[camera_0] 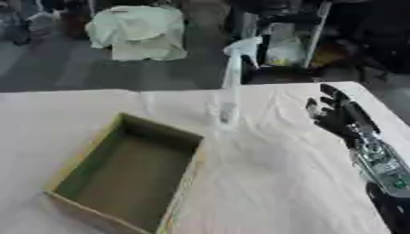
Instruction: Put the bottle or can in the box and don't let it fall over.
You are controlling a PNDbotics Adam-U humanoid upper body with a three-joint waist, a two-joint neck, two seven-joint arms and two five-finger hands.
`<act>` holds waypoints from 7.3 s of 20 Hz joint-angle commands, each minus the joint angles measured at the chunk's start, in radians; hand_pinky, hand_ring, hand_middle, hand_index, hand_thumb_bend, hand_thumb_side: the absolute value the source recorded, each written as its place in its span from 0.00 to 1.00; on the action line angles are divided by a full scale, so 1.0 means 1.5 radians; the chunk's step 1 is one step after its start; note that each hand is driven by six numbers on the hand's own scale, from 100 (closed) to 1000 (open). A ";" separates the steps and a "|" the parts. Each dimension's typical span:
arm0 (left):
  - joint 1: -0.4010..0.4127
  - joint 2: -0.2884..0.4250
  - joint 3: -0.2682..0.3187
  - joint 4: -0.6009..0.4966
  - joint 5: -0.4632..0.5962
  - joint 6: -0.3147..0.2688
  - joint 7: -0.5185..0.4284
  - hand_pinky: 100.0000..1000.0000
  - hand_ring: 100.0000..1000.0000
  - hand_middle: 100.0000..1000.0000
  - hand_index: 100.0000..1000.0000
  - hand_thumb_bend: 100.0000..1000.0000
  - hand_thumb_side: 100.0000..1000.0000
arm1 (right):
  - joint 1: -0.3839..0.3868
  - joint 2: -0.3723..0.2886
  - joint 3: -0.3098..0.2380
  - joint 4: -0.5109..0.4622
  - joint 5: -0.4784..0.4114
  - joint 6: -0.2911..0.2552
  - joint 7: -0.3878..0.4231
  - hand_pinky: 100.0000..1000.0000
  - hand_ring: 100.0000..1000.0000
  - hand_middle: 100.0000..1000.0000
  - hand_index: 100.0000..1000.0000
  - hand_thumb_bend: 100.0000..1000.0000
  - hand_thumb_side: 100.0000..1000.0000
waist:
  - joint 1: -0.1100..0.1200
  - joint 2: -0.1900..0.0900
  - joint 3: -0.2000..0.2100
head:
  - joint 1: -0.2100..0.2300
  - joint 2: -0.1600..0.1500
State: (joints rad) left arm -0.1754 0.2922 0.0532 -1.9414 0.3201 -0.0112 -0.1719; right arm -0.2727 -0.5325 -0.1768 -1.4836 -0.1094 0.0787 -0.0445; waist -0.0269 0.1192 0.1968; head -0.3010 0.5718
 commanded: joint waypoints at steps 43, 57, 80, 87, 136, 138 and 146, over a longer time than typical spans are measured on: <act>0.001 0.019 -0.019 0.008 0.003 0.008 -0.025 1.00 0.94 1.00 0.84 0.00 0.79 | -0.269 -0.110 0.100 0.494 -0.271 -0.243 0.161 0.96 1.00 1.00 0.98 0.00 0.39 | -0.002 -0.040 -0.002 | -0.067 -0.006; 0.001 0.018 -0.019 0.008 0.004 0.008 -0.025 1.00 0.94 1.00 0.84 0.00 0.79 | -0.273 -0.080 0.103 0.460 -0.243 -0.264 0.196 0.96 1.00 1.00 1.00 0.00 0.40 | -0.001 -0.039 -0.002 | -0.036 0.013; -0.004 0.016 -0.019 0.008 0.008 0.010 -0.025 1.00 0.94 1.00 0.83 0.00 0.78 | -0.287 -0.032 0.110 0.373 -0.206 -0.206 0.268 0.98 1.00 1.00 1.00 0.00 0.41 | -0.001 -0.041 0.002 | -0.050 0.013; -0.005 0.015 -0.020 0.008 0.009 0.010 -0.025 1.00 0.94 1.00 0.83 0.00 0.78 | -0.291 -0.018 0.112 0.367 -0.188 -0.198 0.272 0.99 1.00 1.00 1.00 0.00 0.41 | -0.001 -0.041 0.003 | -0.052 0.011; -0.024 -0.007 -0.027 0.004 0.002 0.010 -0.034 1.00 0.95 1.00 0.83 0.00 0.81 | -0.327 -0.019 0.113 0.373 -0.111 -0.209 0.263 1.00 1.00 1.00 1.00 0.00 0.41 | 0.018 0.011 0.022 | -0.095 -0.042; -0.026 -0.009 -0.027 0.003 0.002 0.010 -0.034 1.00 0.95 1.00 0.83 0.00 0.81 | -0.330 -0.024 0.112 0.371 -0.111 -0.210 0.259 1.00 1.00 1.00 1.00 0.00 0.41 | 0.019 0.015 0.023 | -0.096 -0.047; -0.031 -0.014 -0.030 0.001 0.001 0.010 -0.037 1.00 0.95 1.00 0.83 0.00 0.81 | -0.343 -0.036 0.112 0.368 -0.112 -0.210 0.249 1.00 1.00 1.00 1.00 0.00 0.41 | 0.023 0.027 0.029 | -0.110 -0.065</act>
State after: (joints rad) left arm -0.2082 0.2640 0.0091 -1.9178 0.3236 0.0047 -0.2242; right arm -0.7645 -0.5474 0.0002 -0.9104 -0.2788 -0.2361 0.3336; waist 0.0058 0.1709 0.2393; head -0.4604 0.4893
